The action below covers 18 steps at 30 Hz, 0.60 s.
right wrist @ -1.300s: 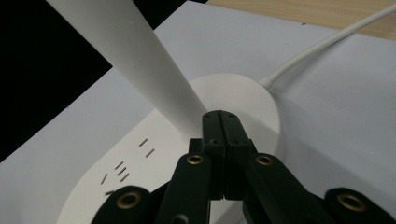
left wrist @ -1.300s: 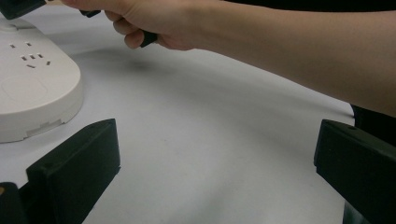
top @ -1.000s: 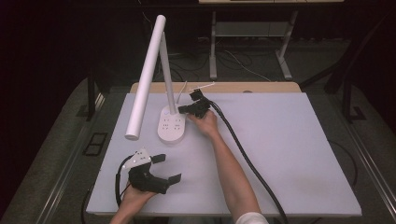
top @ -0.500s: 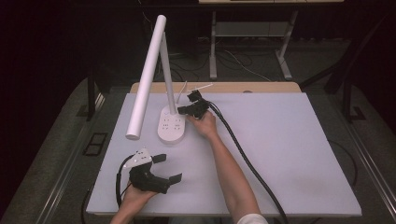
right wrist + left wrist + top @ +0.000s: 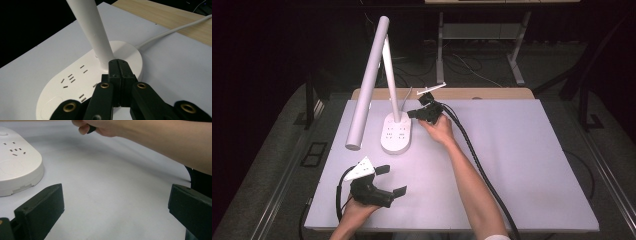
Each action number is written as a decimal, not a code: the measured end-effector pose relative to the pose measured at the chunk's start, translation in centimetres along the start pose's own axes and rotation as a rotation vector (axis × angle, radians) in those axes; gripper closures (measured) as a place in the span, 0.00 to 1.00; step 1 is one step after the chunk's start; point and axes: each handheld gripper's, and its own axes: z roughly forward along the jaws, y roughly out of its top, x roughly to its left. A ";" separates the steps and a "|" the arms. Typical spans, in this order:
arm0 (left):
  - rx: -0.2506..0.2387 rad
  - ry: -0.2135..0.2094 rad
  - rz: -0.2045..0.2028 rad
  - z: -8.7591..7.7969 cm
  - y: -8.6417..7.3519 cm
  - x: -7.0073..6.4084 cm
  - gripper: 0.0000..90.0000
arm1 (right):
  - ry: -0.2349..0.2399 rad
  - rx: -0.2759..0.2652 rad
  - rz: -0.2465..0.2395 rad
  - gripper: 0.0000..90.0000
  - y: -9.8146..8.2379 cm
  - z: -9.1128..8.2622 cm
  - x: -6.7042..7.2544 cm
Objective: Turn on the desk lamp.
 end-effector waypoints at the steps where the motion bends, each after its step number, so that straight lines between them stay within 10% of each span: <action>1: 0.000 0.001 0.001 0.0 0.0 0.0 0.00 | 0.001 -0.001 -0.009 1.00 0.0 -0.4 0.1; 16: 0.005 0.005 0.001 0.1 0.0 0.0 0.00 | -0.008 -0.032 -0.075 0.99 0.2 -6.2 0.9; 18: 0.007 0.007 0.004 0.1 0.0 0.0 0.00 | -0.006 -0.040 -0.067 0.83 -0.2 -7.6 1.1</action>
